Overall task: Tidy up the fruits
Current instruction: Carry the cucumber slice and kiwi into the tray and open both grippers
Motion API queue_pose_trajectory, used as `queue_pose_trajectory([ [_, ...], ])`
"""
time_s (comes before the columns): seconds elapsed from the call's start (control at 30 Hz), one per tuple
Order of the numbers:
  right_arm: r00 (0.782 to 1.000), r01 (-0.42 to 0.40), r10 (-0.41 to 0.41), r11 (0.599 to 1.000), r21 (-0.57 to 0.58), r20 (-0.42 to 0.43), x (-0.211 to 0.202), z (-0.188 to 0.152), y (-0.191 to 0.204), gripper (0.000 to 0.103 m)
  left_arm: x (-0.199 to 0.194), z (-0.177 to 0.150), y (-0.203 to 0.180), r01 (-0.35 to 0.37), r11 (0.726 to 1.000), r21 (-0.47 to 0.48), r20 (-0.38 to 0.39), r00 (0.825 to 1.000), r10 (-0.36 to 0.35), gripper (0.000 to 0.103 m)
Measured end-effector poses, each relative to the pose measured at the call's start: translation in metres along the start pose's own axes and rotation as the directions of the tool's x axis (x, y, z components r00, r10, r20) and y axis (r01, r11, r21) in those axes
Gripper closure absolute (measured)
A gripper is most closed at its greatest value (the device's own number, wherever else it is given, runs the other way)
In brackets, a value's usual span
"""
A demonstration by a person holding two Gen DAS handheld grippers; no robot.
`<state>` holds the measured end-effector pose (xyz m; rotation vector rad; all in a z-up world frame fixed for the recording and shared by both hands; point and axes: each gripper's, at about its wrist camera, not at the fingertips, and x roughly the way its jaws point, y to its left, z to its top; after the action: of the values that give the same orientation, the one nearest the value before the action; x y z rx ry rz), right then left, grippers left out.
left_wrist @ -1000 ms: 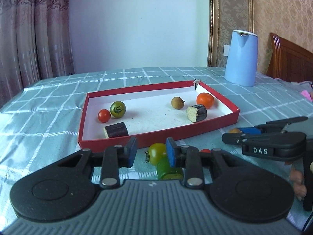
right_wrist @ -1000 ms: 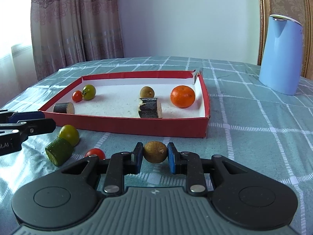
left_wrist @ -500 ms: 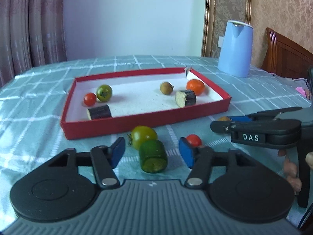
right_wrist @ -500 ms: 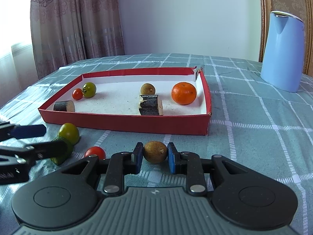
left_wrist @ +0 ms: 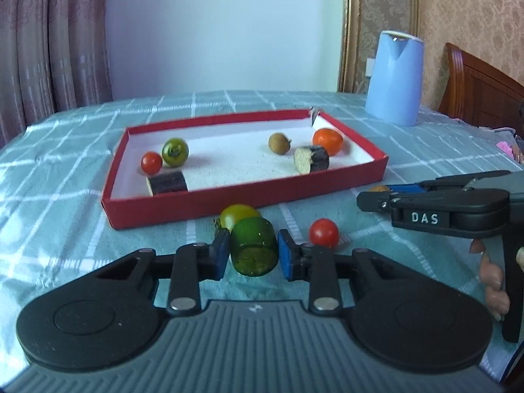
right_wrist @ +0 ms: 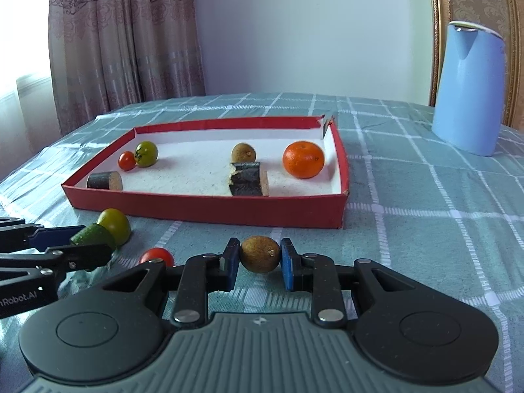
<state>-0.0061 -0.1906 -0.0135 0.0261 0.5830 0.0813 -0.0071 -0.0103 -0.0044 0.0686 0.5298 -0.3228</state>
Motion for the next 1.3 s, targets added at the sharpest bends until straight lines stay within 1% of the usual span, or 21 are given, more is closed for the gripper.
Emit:
queue_pose_trajectory([
  [0.17,1.0,0.002,-0.002,1.0,-0.015,0.013,-0.003,0.004,0.002,0.077,-0.003,0.013,0.004,-0.011,1.0,0.013,0.032,0.999,0.01,0.075],
  [0.33,1.0,-0.006,0.006,1.0,-0.026,0.023,-0.001,0.02,0.003,0.077,0.01,0.033,0.012,-0.018,1.0,-0.002,0.039,0.999,0.018,0.075],
  [0.4,0.999,0.016,-0.015,0.999,-0.037,0.031,0.004,0.032,0.003,0.077,0.021,0.042,0.014,-0.023,1.0,-0.005,0.032,0.999,0.023,0.075],
  [0.6,0.996,0.082,-0.079,0.995,-0.062,0.052,0.031,0.068,0.002,0.077,0.059,0.062,0.02,-0.069,0.997,-0.022,0.014,0.997,0.069,0.075],
  [0.73,0.998,0.058,-0.056,0.996,-0.063,0.019,0.052,0.08,0.006,0.077,0.083,0.07,0.024,-0.105,0.994,-0.027,-0.011,0.994,0.105,0.075],
  [0.9,1.0,0.026,-0.027,0.997,-0.078,-0.011,0.07,0.087,0.018,0.077,0.1,0.077,0.03,-0.141,0.99,-0.031,-0.021,0.99,0.14,0.075],
  [1.0,0.998,0.051,-0.054,0.994,-0.095,-0.027,0.083,0.09,0.022,0.077,0.11,0.078,0.032,-0.167,0.986,-0.028,-0.04,0.985,0.166,0.075],
  [1.13,0.995,0.033,-0.041,0.996,-0.088,-0.086,0.099,0.087,0.02,0.077,0.118,0.076,0.038,-0.185,0.982,-0.034,-0.064,0.981,0.183,0.075],
  [1.3,0.993,0.046,-0.056,0.994,-0.097,-0.1,0.107,0.085,0.022,0.077,0.122,0.075,0.041,-0.191,0.981,-0.037,-0.073,0.979,0.188,0.075],
])
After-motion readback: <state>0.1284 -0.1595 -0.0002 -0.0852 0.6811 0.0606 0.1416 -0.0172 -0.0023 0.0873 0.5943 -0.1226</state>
